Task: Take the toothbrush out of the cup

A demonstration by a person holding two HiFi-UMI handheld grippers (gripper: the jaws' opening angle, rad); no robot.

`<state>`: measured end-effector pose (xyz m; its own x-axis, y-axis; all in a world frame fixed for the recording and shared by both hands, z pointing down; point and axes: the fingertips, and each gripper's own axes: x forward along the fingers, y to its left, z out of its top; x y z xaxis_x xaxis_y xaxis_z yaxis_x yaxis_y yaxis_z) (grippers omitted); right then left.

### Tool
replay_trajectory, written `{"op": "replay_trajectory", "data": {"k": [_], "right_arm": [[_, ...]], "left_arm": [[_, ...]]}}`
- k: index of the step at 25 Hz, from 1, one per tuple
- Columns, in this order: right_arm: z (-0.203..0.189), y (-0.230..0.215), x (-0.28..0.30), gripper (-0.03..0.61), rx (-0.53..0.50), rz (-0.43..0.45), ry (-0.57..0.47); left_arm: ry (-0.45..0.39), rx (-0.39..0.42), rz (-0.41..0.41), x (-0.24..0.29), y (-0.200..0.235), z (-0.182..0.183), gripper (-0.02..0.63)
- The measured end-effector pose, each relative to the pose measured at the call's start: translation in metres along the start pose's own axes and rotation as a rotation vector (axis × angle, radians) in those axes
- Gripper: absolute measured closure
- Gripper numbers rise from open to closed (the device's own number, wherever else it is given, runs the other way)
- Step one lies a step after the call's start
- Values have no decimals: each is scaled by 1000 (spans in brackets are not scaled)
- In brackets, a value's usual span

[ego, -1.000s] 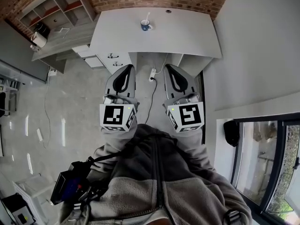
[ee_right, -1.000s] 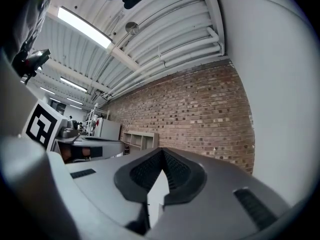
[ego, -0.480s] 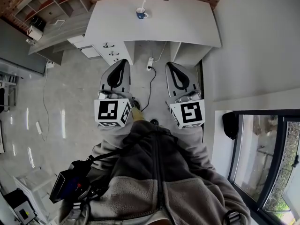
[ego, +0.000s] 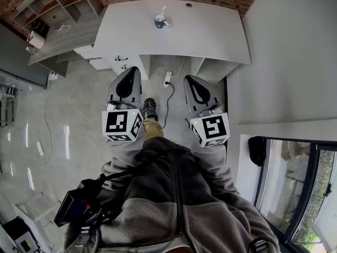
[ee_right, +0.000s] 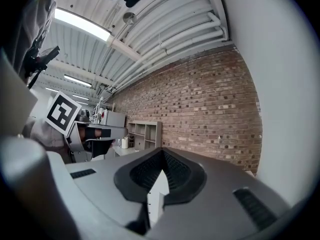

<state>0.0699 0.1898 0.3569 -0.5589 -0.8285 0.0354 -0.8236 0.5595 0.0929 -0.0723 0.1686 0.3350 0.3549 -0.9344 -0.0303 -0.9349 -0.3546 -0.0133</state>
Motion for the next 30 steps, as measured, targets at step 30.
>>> {"op": "replay_trajectory", "data": {"k": [30], "right_arm": [[-41,-142,355,577,110,-82,172]], "left_arm": [[286,-84,-224,330,162,-95,609]]}}
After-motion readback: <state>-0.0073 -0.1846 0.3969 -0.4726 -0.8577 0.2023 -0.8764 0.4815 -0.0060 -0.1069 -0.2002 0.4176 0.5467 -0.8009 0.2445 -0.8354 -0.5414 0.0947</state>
